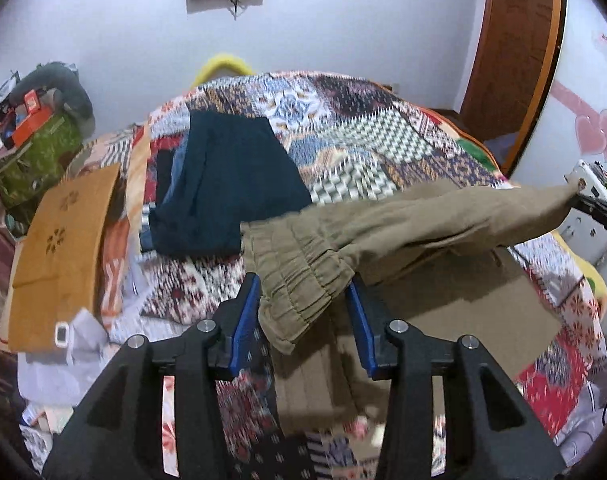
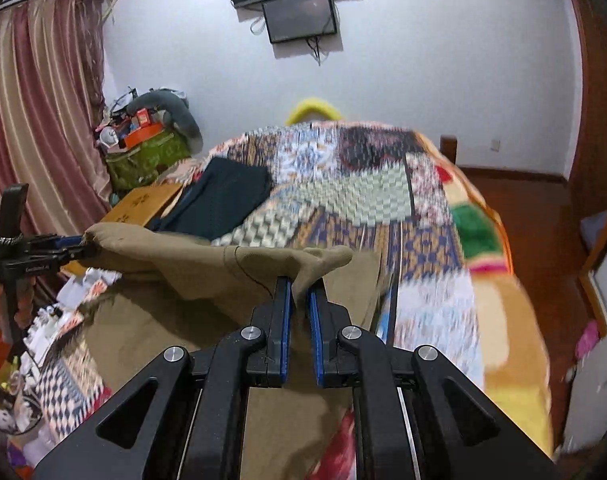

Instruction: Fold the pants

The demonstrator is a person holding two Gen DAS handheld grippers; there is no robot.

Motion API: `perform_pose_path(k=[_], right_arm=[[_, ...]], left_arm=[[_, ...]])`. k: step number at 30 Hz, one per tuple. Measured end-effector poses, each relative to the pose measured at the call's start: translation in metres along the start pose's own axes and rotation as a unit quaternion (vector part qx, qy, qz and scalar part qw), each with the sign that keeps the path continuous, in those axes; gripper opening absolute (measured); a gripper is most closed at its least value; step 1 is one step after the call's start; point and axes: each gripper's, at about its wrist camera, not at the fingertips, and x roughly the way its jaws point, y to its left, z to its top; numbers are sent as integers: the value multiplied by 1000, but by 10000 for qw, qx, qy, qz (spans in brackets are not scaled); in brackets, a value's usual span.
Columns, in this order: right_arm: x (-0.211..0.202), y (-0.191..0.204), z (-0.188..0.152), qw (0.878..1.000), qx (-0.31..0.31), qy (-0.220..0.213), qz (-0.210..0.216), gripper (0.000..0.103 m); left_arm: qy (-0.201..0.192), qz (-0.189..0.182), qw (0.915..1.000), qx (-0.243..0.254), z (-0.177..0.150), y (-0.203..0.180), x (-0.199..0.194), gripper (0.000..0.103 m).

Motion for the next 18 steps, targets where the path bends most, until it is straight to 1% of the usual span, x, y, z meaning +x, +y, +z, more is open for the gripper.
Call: perform_pose_path(k=[5,10,12,16,18], right_arm=[[-5,0,-39,9994,230,245,-22,8],[-4,3,-72,9979,364,532,-53,8],[-2,4,-81,9971,393,647,-77,10],[-6,6,-100,9957,491,771,-156,11],[-9,7,-106,9950,542,813,-191,11]], left_arm=[[175,9,9998,58,-30,-8,-1,46],[366,111,9993,56,-48,-12,2,48],[401,176,9990,20,-54,-13,2,48],[407,166,9989,-131,-65,-12,-4,55],[409,212,9988,-155,-67,-11,-10,56]])
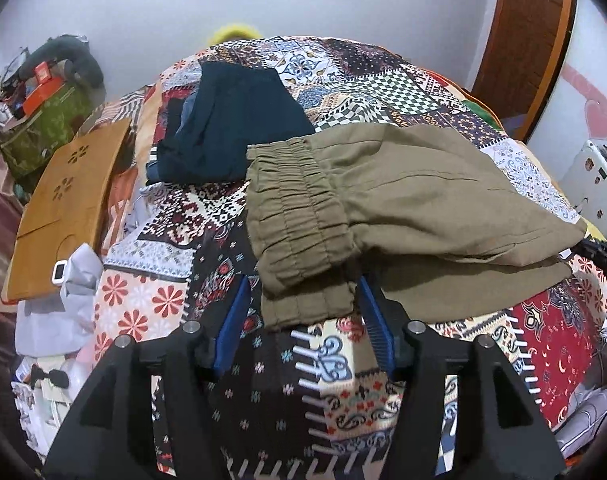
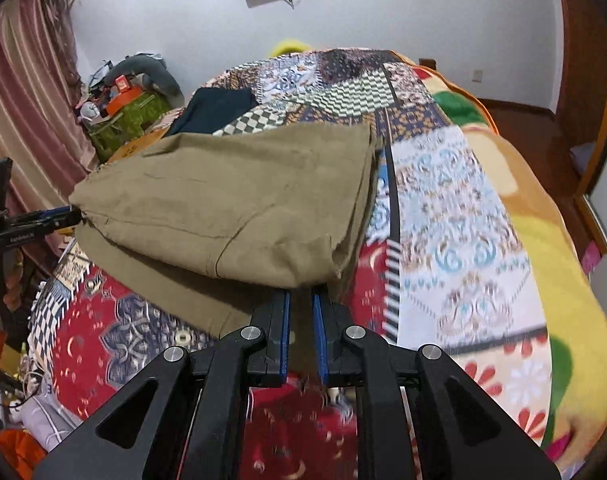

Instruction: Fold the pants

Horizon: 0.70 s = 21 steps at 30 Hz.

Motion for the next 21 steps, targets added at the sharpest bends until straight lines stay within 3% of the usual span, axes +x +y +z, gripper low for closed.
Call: perform_pose_path(k=[5,10,12,15,21], right_arm=[[-14,1,-11,9999,13,-3,-163,12],[-37,8,-9,9994,-48,-240,-264,24],[-46,14,-4,9988,-152,-378,-285,42],[-49,26,4,9983,-326,-439,-213,59],[-28,58,15,9960,-820,-336,138,61]], left_arm=[[-162,220,9996,90,6,-2,-19,69],[-335,323,9985,283,16,-12,-34,94],[-362,316,9978,448,19,-20,-34,98],[-279,312,9960,793,21,-36,-25,100],[-14,480,9848,1672,21,-72,8,100]])
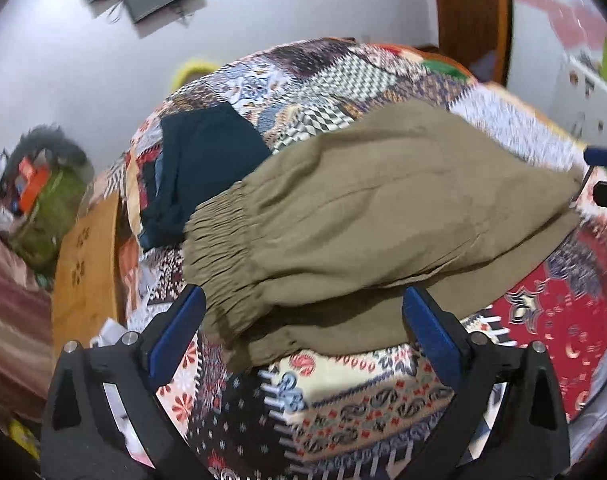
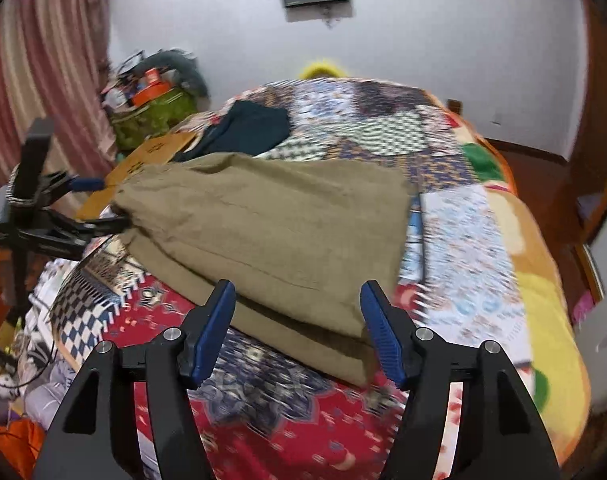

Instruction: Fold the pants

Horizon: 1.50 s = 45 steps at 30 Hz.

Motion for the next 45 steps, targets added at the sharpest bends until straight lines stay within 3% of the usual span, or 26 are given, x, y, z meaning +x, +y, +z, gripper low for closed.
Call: perform_pose_path(k=[5,11,17,19,23,27,34,38,41,45], right_arm=[[32,27,2,9989,-334,204,258,61],[63,52,9,9965,-636,362,408,61],[80,67,17,9948,-891,348,355,61],[80,71,19,9945,-962,304,275,59],[75,69,25,9940,-1066,159,164,29],[60,70,28,9930,-1175,-55,56,11],[39,72,22,9923,-1223,-133,114,10],[45,74,10,9927,-1197,17,168,10],[52,70,3,9945,-979,207,322,15],[50,64,-2,9959,-726,287,465,16]], left_arm=[[46,88,9988,470,10,-19,17,100],[-70,-187,9983,547,24,-26,14,95],[-95,-541,9978,375,37,-28,10,67],[-135,-590,9977,294,40,-27,7,50],[-214,-771,9965,237,42,-25,-2,28],[-308,-812,9959,260,41,-29,-11,17],[-434,-1043,9933,247,28,-32,-28,16],[-209,-1220,9922,125,17,-35,-19,18],[-66,-1305,9914,-66,7,-32,-12,22],[-31,-1408,9894,-348,-6,-21,-15,38]])
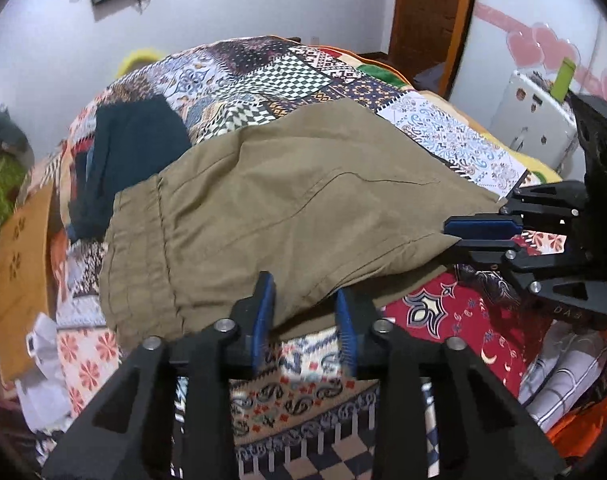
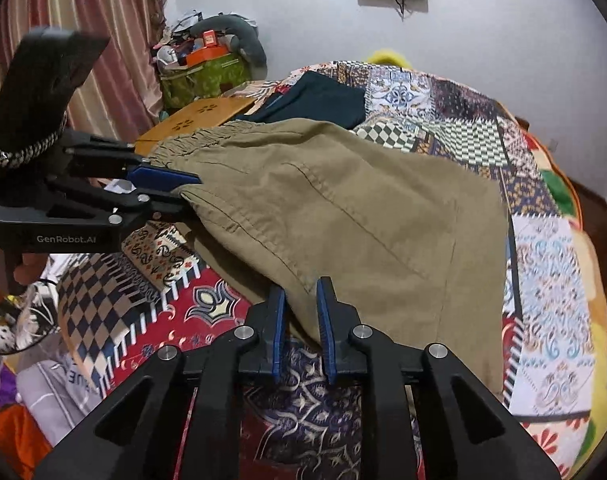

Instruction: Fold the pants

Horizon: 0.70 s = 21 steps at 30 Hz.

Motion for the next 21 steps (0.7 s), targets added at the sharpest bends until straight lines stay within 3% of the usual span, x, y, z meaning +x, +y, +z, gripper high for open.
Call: perform_pose_path(k=[4,7,14,21], right_arm=[[-10,-4,-3,9995,286,22,142,20],[-21,-6,1,9990,384,-104,219,23],[-34,-8,26,9968,502,-611,133,45],[-6,-11,49,9947,778,-598,296,46]], left_arm=[[-120,-180,9992,-335,-5,13,-15,51],[-300,-104,9983,-480,-3,21,-31,54],[-724,274,9936,-825,16,48,-51,63],[-694,457,9888,-1242,35,77,-30,64]])
